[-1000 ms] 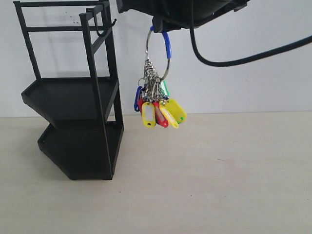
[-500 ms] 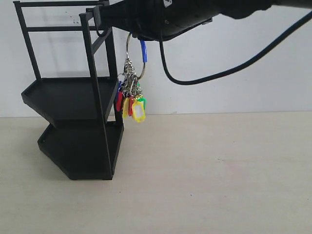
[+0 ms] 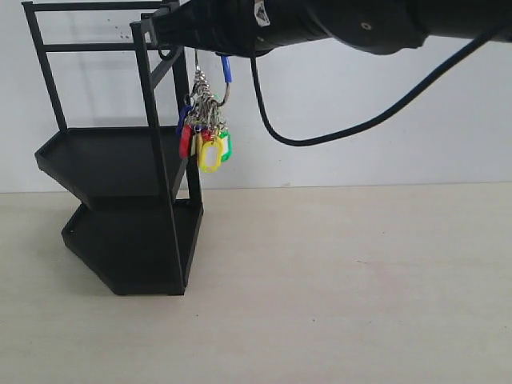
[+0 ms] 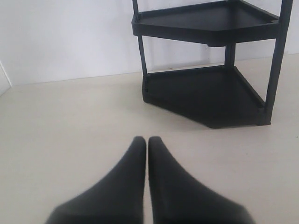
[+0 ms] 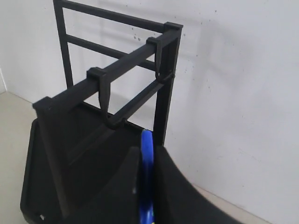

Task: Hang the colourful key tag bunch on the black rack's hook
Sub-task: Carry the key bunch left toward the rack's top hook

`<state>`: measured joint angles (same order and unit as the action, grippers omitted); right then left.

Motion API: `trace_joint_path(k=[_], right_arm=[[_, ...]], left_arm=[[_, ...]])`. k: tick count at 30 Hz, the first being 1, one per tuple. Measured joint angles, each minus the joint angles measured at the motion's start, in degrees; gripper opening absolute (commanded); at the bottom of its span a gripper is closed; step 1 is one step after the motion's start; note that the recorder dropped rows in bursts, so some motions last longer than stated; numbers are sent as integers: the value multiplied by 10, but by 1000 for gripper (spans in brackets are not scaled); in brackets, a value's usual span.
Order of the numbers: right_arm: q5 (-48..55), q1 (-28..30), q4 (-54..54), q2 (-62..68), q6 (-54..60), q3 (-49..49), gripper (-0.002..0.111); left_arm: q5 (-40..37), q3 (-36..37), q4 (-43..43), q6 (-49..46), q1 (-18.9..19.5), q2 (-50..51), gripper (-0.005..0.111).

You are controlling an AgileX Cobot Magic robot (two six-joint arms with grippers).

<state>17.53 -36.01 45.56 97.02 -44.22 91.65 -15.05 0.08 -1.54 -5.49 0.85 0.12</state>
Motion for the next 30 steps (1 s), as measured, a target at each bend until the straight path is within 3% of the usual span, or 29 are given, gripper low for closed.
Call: trace_joint_path(k=[14,30], right_arm=[[-18,-12,93,42,-8,1,0],[68,-39,123,89,-17,117,0]], left_arm=[[0,0,0,0,0,0,4],[0,0,0,0,0,0,4]])
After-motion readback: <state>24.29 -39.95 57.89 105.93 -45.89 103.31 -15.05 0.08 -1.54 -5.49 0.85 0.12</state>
